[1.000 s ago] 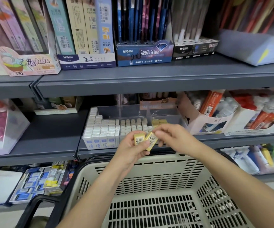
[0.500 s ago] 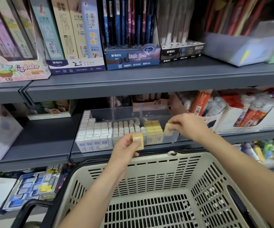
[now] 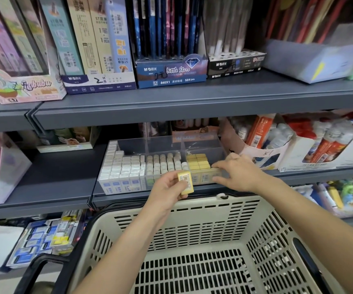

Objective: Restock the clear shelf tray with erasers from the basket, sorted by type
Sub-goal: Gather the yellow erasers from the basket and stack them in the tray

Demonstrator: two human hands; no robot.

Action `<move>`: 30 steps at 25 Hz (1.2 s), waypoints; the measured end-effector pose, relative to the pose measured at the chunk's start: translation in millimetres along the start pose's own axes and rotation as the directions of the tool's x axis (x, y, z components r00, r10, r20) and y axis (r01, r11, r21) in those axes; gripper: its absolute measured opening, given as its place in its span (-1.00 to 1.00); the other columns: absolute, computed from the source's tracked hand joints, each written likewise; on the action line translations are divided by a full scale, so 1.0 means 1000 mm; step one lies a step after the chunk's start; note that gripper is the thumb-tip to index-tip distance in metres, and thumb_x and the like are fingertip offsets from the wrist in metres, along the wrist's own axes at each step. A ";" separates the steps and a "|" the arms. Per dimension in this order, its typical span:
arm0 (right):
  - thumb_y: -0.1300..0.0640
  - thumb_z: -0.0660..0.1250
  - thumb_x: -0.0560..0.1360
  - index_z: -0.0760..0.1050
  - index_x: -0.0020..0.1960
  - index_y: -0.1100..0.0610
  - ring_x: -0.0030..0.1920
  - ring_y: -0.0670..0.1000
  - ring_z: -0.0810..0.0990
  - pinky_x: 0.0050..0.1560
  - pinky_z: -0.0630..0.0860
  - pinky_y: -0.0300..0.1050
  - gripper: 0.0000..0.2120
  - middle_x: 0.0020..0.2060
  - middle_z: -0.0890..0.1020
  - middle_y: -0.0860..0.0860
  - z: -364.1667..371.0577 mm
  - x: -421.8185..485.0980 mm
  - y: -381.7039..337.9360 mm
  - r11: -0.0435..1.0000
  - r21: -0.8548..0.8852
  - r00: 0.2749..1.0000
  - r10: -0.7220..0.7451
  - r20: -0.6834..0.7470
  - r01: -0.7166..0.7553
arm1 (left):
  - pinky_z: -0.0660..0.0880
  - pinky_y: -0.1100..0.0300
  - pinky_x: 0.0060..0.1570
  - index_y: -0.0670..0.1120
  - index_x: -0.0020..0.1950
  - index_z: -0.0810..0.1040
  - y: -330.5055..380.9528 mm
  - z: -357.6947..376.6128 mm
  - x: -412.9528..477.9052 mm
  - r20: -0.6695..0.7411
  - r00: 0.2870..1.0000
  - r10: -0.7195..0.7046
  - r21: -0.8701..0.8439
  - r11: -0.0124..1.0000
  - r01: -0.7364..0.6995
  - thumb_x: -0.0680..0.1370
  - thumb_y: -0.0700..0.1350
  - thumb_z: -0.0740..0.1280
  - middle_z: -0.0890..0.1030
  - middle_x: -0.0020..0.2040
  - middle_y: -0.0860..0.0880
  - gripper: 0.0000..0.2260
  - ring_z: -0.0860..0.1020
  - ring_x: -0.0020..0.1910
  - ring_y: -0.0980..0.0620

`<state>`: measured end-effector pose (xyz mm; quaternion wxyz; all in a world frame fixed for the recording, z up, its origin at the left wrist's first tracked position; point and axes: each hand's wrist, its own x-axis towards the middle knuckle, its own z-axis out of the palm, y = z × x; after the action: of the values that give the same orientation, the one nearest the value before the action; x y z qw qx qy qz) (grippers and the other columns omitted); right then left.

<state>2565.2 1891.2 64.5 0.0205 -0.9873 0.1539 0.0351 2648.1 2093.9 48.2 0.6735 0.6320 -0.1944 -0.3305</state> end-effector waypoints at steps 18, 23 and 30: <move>0.02 0.31 0.51 0.59 0.11 -0.06 0.02 0.06 0.60 0.00 0.54 0.00 -0.80 0.00 0.67 -0.05 -0.029 -0.003 0.005 0.940 0.305 0.918 0.250 -0.307 -0.154 | 0.36 0.19 0.14 0.12 -0.01 0.46 0.007 -0.019 0.009 -0.077 0.905 0.419 0.709 0.661 -0.245 0.52 -0.04 0.32 0.48 -0.03 0.22 -0.91 0.41 0.11 0.13; 0.04 0.25 0.55 0.57 0.16 -0.04 0.10 0.03 0.56 0.08 0.51 -0.02 -0.77 0.15 0.61 -0.06 -0.015 0.017 -0.001 0.975 0.190 0.991 0.124 -0.048 -0.113 | 0.38 0.16 0.18 0.12 0.01 0.46 -0.003 -0.025 0.006 -0.061 0.917 0.394 0.694 0.677 -0.245 0.52 -0.10 0.33 0.45 -0.04 0.27 -0.86 0.42 0.12 0.10; 0.11 0.21 0.57 0.49 0.28 0.04 0.26 0.00 0.47 0.28 0.39 -0.06 -0.70 0.26 0.53 -0.03 -0.028 0.012 -0.001 0.960 0.267 0.997 0.080 0.010 -0.080 | 0.43 0.40 -0.10 0.23 -0.05 0.47 -0.007 -0.017 -0.020 -0.077 0.925 0.372 0.533 0.800 -0.278 0.53 -0.12 0.30 0.52 0.01 0.20 -0.79 0.49 -0.10 0.28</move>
<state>2578.8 1886.6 91.1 0.1522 -0.9684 0.1972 0.0145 2644.4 2120.2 42.3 0.5423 0.7718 -0.3201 -0.0881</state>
